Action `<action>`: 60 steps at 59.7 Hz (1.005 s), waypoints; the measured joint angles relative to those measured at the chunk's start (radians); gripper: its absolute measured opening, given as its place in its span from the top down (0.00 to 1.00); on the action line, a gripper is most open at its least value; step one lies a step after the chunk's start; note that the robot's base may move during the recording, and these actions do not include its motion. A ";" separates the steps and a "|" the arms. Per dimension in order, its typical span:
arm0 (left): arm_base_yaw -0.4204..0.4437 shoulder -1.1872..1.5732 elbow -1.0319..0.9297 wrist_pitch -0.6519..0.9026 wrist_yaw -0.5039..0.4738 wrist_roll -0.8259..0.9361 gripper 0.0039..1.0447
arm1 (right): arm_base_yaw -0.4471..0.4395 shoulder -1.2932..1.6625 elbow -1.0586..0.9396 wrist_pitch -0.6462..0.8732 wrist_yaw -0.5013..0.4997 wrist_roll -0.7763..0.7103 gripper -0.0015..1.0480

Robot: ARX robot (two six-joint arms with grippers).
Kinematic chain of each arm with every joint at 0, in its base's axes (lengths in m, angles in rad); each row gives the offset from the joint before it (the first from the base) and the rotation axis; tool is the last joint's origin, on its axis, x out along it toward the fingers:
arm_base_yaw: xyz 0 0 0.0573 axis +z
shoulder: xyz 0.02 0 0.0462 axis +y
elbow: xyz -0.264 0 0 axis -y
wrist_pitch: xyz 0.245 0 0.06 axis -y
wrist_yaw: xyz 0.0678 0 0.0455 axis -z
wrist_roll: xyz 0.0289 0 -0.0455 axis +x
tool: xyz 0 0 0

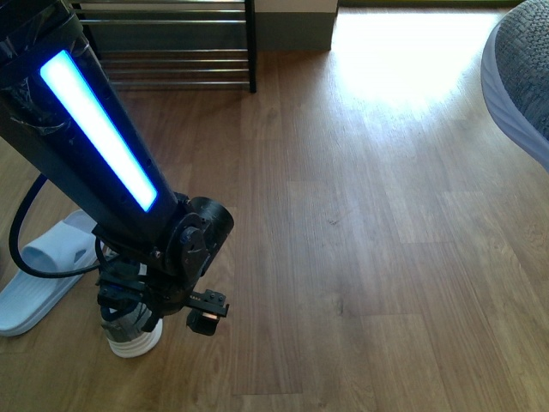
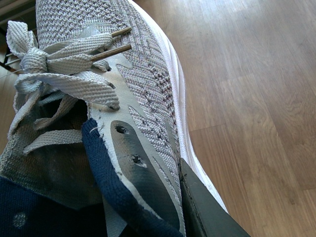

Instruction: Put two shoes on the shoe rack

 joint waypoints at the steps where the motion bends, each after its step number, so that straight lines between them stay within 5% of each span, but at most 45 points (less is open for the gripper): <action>1: 0.000 0.001 0.000 -0.001 -0.002 0.000 0.09 | 0.000 0.000 0.000 0.000 0.000 0.000 0.99; 11: -0.004 0.013 0.002 -0.008 -0.006 -0.006 0.09 | 0.000 0.000 0.000 0.000 0.000 0.000 0.99; 50: -0.013 -0.032 -0.037 0.001 -0.010 -0.014 0.97 | 0.000 0.000 0.000 0.000 0.000 0.000 0.99; 60: -0.014 -0.056 -0.072 0.026 0.017 -0.004 0.99 | 0.000 0.000 0.000 0.000 0.000 0.000 0.99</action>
